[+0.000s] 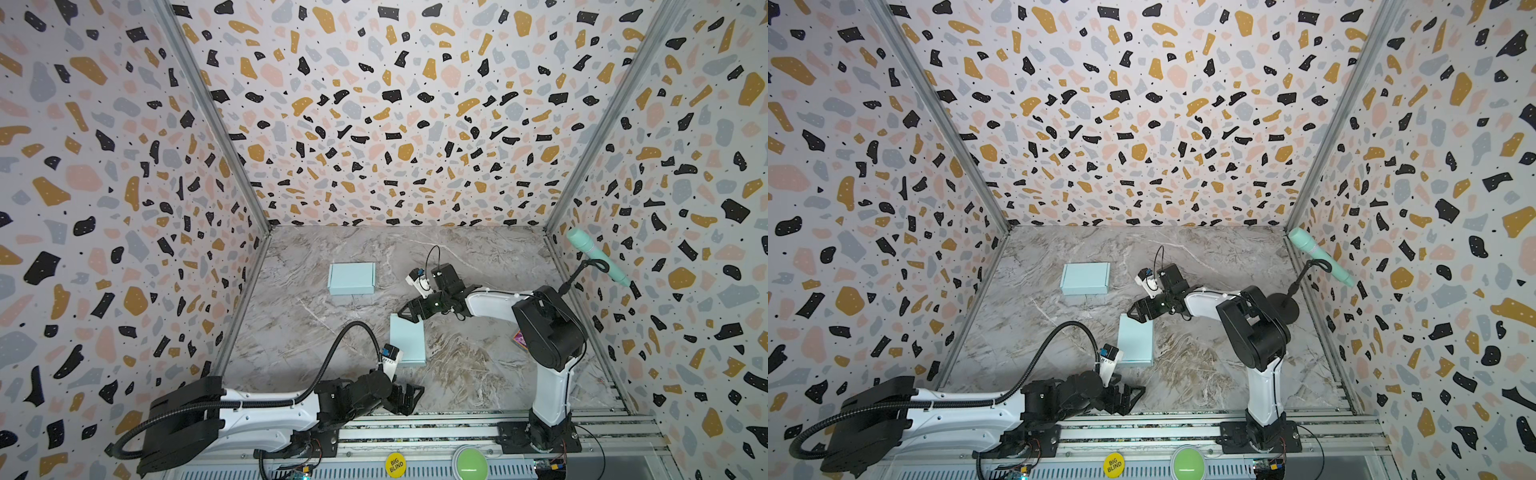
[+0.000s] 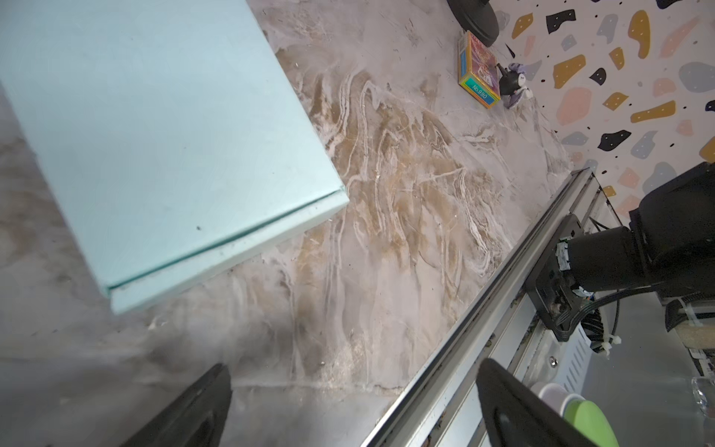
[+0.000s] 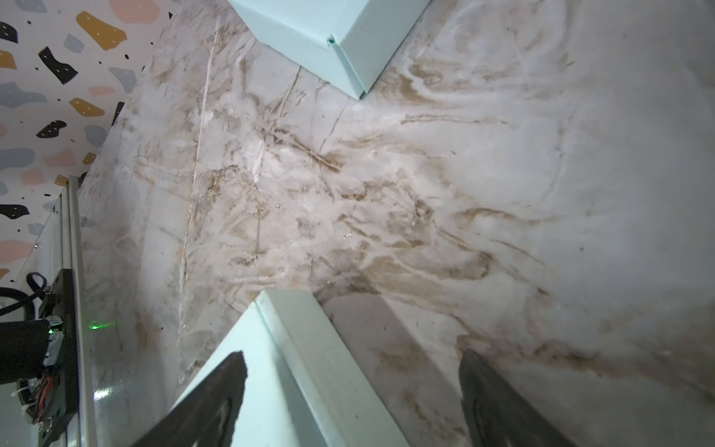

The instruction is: Fold the paper box

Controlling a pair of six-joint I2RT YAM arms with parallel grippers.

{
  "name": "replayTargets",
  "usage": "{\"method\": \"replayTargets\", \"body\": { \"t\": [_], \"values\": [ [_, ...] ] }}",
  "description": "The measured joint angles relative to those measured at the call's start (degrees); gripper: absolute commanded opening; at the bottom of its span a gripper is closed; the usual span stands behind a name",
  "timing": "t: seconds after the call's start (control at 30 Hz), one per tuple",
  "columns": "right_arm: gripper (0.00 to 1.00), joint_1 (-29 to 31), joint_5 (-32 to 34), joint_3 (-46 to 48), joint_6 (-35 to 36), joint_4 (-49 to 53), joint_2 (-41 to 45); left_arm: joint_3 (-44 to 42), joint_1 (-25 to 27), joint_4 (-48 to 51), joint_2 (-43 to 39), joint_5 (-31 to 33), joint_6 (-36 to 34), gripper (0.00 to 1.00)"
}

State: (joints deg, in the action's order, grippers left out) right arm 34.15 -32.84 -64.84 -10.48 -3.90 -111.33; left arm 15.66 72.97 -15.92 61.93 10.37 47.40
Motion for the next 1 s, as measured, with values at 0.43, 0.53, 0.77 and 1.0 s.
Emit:
{"method": "replayTargets", "body": {
  "t": [0.43,0.53,0.77,1.0],
  "values": [
    [0.70,0.6,0.2,1.7,1.4,0.0,0.7,-0.5,-5.2,-8.2,3.0,0.9,0.2,1.00],
    [0.66,0.6,0.0,4.5,1.4,-0.9,2.5,-1.9,-6.7,-10.3,2.6,0.2,0.2,1.00],
    [0.62,-0.1,0.1,11.7,1.6,-4.2,8.6,-3.3,-9.2,-11.2,1.1,-1.1,0.2,1.00],
    [0.62,-0.4,1.1,20.2,0.4,-7.4,16.4,-3.4,-11.8,-11.1,0.4,-1.9,-0.2,0.96]
  ]
}}
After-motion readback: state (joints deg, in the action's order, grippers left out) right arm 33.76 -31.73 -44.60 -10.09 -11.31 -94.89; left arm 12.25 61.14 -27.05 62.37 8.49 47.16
